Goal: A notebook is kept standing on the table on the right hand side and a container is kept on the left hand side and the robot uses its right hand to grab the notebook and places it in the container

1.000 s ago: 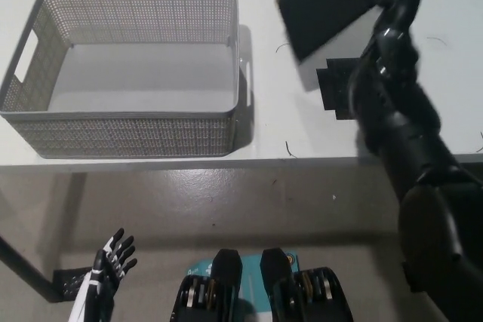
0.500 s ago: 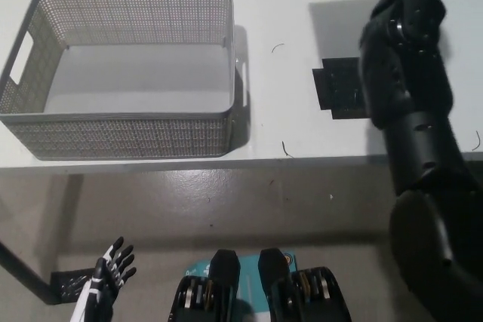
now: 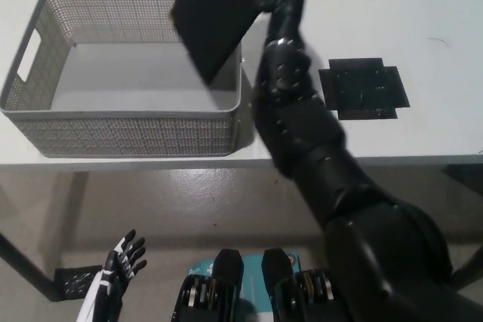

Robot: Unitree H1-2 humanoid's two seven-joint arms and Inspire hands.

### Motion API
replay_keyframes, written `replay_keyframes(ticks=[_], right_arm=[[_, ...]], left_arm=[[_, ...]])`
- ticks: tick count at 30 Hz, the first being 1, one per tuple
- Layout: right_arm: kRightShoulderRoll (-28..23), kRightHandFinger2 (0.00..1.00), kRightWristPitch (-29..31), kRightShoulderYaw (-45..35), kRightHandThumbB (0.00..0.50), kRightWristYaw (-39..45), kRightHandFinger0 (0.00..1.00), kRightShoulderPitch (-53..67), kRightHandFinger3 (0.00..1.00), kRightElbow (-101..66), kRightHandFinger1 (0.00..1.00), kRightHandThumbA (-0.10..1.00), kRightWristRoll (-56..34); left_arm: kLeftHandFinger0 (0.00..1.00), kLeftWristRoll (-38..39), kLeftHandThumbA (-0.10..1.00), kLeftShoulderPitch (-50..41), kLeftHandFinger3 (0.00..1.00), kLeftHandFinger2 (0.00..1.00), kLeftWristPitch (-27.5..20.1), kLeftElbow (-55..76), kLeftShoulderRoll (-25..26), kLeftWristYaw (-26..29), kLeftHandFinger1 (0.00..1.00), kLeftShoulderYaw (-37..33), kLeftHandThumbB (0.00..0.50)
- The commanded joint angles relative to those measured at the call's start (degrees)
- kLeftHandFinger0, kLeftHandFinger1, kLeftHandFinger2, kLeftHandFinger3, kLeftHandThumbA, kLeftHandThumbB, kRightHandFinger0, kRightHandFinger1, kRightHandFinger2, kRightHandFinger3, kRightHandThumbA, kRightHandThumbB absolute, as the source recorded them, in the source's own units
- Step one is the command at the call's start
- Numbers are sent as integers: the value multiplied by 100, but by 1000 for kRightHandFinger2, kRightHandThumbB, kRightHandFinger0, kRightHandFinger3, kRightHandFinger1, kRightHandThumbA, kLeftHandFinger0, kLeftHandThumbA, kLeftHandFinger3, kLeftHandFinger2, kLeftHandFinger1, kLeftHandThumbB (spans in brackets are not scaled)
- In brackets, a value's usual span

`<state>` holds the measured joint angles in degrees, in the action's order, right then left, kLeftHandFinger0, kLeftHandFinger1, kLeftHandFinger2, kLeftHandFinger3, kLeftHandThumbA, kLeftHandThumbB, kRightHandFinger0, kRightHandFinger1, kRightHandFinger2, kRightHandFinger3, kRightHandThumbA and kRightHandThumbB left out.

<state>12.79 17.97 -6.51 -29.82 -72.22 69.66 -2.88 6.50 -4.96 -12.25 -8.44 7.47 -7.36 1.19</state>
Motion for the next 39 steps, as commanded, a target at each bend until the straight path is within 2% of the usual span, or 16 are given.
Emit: replay_keyframes(ticks=[1, 2, 3, 4, 5, 6, 7, 8, 12, 16, 19, 22, 26, 32, 36, 39], right_arm=[[110, 636, 487, 137, 112, -121, 0, -640, 546, 87, 149, -100, 172], [154, 647, 526, 141, 113, -121, 0, -637, 647, 92, 180, -100, 157], [159, 617, 540, 144, 140, -122, 0, -646, 637, 111, 175, -100, 147], [191, 808, 519, 198, 182, -178, 103, -638, 852, 114, 338, -17, 206], [199, 1000, 506, 296, 253, -175, 362, -614, 1000, 100, 639, 244, 303], [190, 1000, 538, 366, 249, -102, 425, -586, 1000, 76, 632, 331, 345], [172, 1000, 561, 392, 364, 382, 715, -534, 1000, -14, 902, 550, 225], [132, 1000, 654, 474, 389, 751, 995, -491, 1000, -49, 1000, 623, 186], [-120, 1000, 454, 844, 500, 1432, 1000, -391, 1000, -238, 1000, 857, 339], [-250, 1000, 295, 1012, 472, 1527, 1000, -343, 1000, -616, 1000, 916, 331], [-289, 1000, 194, 956, 489, 1600, 1000, -354, 1000, -867, 1000, 933, 207], [-403, 1000, 280, 810, 445, 1739, 1000, -397, 1000, -1234, 1000, 897, 34], [-644, 1000, 27, 724, 456, 1685, 1000, -251, 1000, -2164, 1000, 954, 90], [-1472, 1000, -792, 609, 420, 1996, 1000, 183, 1000, -4331, 1000, 971, 152], [-2111, 1000, -1391, 431, 483, 2226, 1000, 639, 1000, -5815, 1000, 965, 21], [-2510, 1000, -1581, 306, 471, 2368, 1000, 1151, 1000, -6764, 1000, 957, -121]], left_arm=[[1000, -148, 1000, 13, 1000, 1000, -38, 99, 61, -59, 1000, -71, 213], [1000, -153, 1000, 8, 1000, 1000, 28, 130, 63, -43, 1000, -70, 229], [1000, -154, 1000, 5, 1000, 1000, 37, 137, 65, -38, 1000, -70, 229], [1000, -110, 1000, -7, 1000, 1000, 48, 158, 80, -66, 1000, -67, 226], [1000, -77, 1000, -18, 1000, 1000, 85, 194, 93, -91, 1000, -67, 228], [1000, -65, 1000, -21, 1000, 1000, 109, 216, 98, -100, 1000, -70, 228], [1000, -62, 1000, 7, 1000, 1000, 146, 226, 89, -95, 1000, -76, 228], [1000, -52, 1000, 4, 1000, 1000, 161, 239, 74, -81, 1000, -73, 221], [1000, -66, 1000, -9, 1000, 1000, 94, 173, 58, -88, 1000, -87, 248], [1000, -155, 1000, -18, 1000, 1000, 50, 140, 61, -55, 1000, -116, 261], [1000, -240, 1000, -32, 1000, 1000, 60, 146, 72, -15, 1000, -122, 237], [1000, -249, 1000, -43, 1000, 1000, 134, 187, 86, -39, 1000, -136, 265], [1000, -168, 1000, -71, 1000, 1000, 112, 172, 62, -93, 1000, -144, 247], [1000, -145, 1000, -70, 1000, 1000, 15, 118, 55, -68, 1000, -103, 225], [1000, -72, 1000, -84, 1000, 1000, -16, 87, 41, -80, 1000, -75, 226], [1000, -62, 1000, -33, 1000, 1000, -16, 24, 44, -82, 1000, -66, 202]])
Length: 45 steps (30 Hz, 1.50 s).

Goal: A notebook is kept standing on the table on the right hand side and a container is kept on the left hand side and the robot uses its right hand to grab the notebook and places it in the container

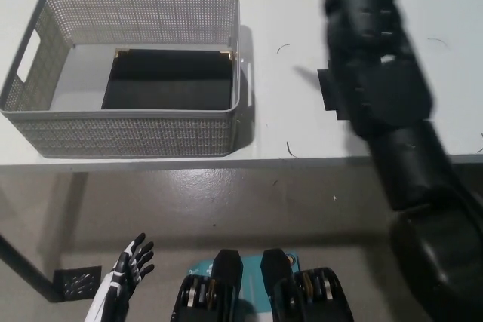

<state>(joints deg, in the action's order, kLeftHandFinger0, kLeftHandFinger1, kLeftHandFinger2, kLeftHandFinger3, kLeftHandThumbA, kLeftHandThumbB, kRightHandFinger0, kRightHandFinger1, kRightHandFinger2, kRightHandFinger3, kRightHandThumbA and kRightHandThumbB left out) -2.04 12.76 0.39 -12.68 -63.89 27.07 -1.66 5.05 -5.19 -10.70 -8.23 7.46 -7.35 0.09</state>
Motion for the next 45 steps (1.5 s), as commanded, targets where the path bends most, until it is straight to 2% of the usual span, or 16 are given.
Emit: replay_keyframes(ticks=[1, 3, 4, 8, 11, 13, 19, 22, 27, 30, 35, 37, 38, 40, 44, 45], right_arm=[[-1095, 1000, -1063, -405, 469, 667, 1000, 523, 1000, -2755, 1000, 954, -273], [-1329, 1000, -1261, -492, 454, 714, 1000, 1054, 1000, -3491, 1000, 977, -303], [-1369, 1000, -1274, -505, 416, 722, 1000, 1240, 1000, -3703, 1000, 963, -344], [-1492, 1000, -1437, -489, 407, 756, 1000, 2446, 1000, -5065, 1000, 991, -511], [-1423, 1000, -1528, -262, 407, 778, 1000, 3237, 1000, -5965, 1000, 1000, 197], [-1341, 1000, -1355, -101, 422, 824, 1000, 3883, 1000, -6491, 1000, 1000, 203], [-1060, 1000, -562, 418, 342, 962, 1000, 5475, 1000, -7004, 1000, 1000, 614], [-1020, 1000, -213, 515, 363, 914, 1000, 6137, 1000, -6537, 1000, 1000, 509], [-962, 1000, 518, 583, 335, 735, 1000, 6624, 1000, -4865, 1000, 1000, 861], [-865, 1000, 696, 585, 298, 633, 1000, 6730, 1000, -4176, 1000, 1000, 945], [-628, 1000, 980, 581, 328, 638, 1000, 6867, 1000, -3176, 1000, 1000, 709], [-566, 1000, 1147, 577, 329, 628, 1000, 6909, 1000, -2824, 1000, 1000, 719], [-531, 1000, 1206, 573, 297, 627, 1000, 6954, 1000, -2719, 1000, 980, 721], [-465, 1000, 1328, 565, 325, 714, 1000, 6975, 1000, -2345, 1000, 1000, 555], [-390, 1000, 1417, 533, 291, 699, 1000, 7112, 1000, -1882, 1000, 1000, 599], [-379, 1000, 1415, 500, 305, 669, 1000, 7083, 1000, -1715, 1000, 1000, 659]], left_arm=[[1000, 58, 1000, -106, 1000, 1000, -168, 48, 54, -87, 1000, 29, 198], [1000, -13, 1000, -120, 1000, 1000, -161, 31, 41, -56, 1000, 6, 210], [1000, 9, 1000, -152, 1000, 1000, -172, 31, 45, -78, 1000, 2, 202], [1000, -74, 1000, -195, 1000, 1000, -321, -25, 9, -55, 1000, -39, 188], [1000, -22, 1000, -230, 1000, 1000, -257, 12, -14, -46, 1000, -16, 180], [1000, 4, 1000, -223, 1000, 1000, -202, 22, -22, -47, 1000, -6, 190], [1000, -81, 1000, -160, 1000, 1000, -150, 19, -65, -1, 1000, -43, 220], [1000, -76, 1000, -167, 1000, 1000, -198, 76, -57, -34, 1000, -61, 183], [1000, 18, 1000, -51, 1000, 1000, -151, 82, -50, -75, 1000, -23, 208], [1000, 22, 1000, 13, 1000, 1000, -119, 78, -18, -96, 1000, -20, 203], [1000, -14, 1000, -7, 1000, 1000, -37, 144, -14, -67, 1000, -21, 196], [1000, 18, 1000, -37, 1000, 1000, -41, 140, -25, -71, 1000, -13, 203], [1000, 34, 1000, -90, 1000, 1000, -34, 159, -26, -81, 1000, -13, 205], [1000, 62, 1000, -99, 1000, 1000, -35, 152, 15, -147, 1000, -34, 189], [1000, 55, 1000, -277, 1000, 1000, -134, 150, 9, -138, 1000, -37, 191], [1000, 48, 1000, -279, 1000, 1000, -133, 153, 5, -133, 1000, -37, 196]])
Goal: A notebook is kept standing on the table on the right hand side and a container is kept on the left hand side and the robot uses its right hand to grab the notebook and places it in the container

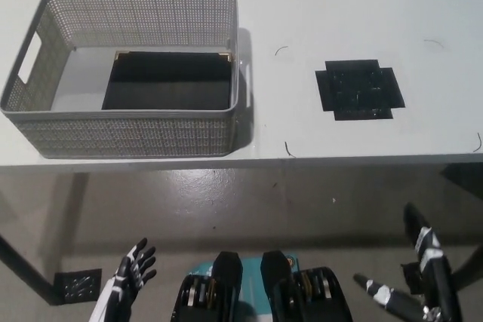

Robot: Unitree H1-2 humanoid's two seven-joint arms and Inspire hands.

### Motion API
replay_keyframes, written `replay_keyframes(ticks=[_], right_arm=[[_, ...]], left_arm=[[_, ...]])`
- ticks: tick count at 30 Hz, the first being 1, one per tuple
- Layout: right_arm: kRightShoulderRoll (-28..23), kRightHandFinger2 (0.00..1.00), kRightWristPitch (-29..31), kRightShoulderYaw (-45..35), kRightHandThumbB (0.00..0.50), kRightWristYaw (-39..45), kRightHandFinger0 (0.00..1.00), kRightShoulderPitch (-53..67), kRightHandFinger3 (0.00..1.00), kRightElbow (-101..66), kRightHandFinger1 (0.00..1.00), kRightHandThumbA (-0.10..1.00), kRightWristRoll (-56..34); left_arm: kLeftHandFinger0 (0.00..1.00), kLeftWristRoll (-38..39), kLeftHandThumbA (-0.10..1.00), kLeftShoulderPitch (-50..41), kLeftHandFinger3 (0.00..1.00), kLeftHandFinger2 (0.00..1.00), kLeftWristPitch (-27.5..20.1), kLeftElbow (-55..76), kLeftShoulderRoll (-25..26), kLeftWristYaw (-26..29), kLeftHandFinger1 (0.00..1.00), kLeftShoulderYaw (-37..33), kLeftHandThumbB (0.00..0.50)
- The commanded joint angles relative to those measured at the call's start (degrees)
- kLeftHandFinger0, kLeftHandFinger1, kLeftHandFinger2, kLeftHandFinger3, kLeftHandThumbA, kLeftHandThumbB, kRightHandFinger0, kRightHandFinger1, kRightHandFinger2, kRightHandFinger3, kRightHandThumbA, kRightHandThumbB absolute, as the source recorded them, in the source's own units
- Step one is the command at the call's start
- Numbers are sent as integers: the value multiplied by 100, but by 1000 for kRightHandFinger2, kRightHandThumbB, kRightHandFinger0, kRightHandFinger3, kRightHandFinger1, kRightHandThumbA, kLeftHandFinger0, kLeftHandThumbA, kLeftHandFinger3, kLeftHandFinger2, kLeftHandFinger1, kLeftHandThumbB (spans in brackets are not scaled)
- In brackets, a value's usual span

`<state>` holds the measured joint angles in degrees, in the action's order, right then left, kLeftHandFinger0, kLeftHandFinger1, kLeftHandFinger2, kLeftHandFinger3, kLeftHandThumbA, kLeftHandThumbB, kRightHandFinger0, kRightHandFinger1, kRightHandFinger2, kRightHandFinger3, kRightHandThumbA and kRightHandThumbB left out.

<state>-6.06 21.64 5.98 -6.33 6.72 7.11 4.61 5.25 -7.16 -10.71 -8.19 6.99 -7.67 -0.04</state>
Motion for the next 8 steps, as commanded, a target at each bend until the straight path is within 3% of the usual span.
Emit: replay_keyframes(ticks=[1, 6, 8], right_arm=[[40, 1000, 503, -90, 308, 5, 1000, -7, 1000, 417, 1000, 1000, 71], [-12, 1000, 263, -154, 348, 137, 1000, -127, 1000, 524, 1000, 1000, -62], [-15, 1000, 193, -174, 342, 243, 1000, -191, 1000, 611, 1000, 1000, -241]], left_arm=[[1000, -17, 1000, -83, 1000, 1000, -154, 138, 58, -94, 1000, -30, 194], [1000, -24, 1000, -10, 1000, 1000, -120, 75, 12, -53, 1000, -15, 208], [1000, -3, 1000, 32, 1000, 1000, -79, 96, 6, -60, 1000, -14, 199]])
